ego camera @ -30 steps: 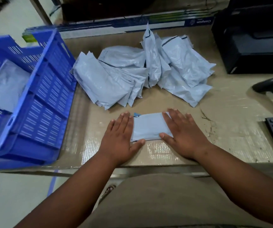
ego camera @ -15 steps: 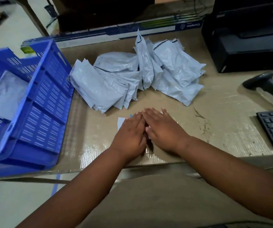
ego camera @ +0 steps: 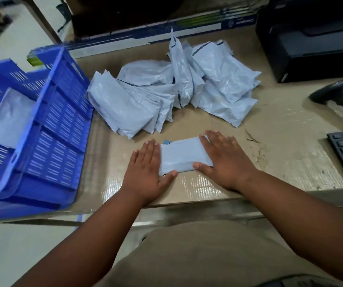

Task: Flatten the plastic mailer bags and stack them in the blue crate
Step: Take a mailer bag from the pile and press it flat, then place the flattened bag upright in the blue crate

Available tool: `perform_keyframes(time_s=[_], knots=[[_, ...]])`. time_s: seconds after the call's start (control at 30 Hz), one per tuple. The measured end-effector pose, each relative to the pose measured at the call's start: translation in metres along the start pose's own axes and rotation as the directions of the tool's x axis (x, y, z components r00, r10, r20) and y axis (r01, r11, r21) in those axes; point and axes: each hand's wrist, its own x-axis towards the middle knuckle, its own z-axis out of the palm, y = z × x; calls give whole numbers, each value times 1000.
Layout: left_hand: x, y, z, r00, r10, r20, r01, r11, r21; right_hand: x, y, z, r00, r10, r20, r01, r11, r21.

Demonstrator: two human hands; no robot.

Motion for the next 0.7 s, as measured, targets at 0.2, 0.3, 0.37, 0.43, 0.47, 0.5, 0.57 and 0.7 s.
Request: perform_keyframes(time_s=[0.2,0.3,0.37,0.43,0.47,0.5,0.57,0.7], knots=[[-8,-16,-21,998,-13,56,16,999,-52,-15,28,-5,1000,22,6,-23,999,35],[10,-8,-41,1000,26,6,-25,983,-184,-25,32,-7,998,40,-51,-32,987,159],[31,6,-55,993,120,22,-113,973,-200,-30,28,-6,991,18,-134,7,984,180],[54,22,-69,984,146,105,-124,974,-190,-31,21,-8,978,-32,-206,72,979,188],[64,30,-75,979,128,158,-100,980,-171,-31,16,-9,971,-64,-232,110,975,195],[74,37,-81,973,107,206,-81,988,-133,-31,11,-11,963,-95,-254,148,969,200],[90,46,-87,957,67,282,-58,998,-40,-31,1,-12,950,-146,-276,206,957,205],[107,46,-98,917,-6,399,22,999,-36,-32,-11,-10,929,-190,-317,267,938,220]])
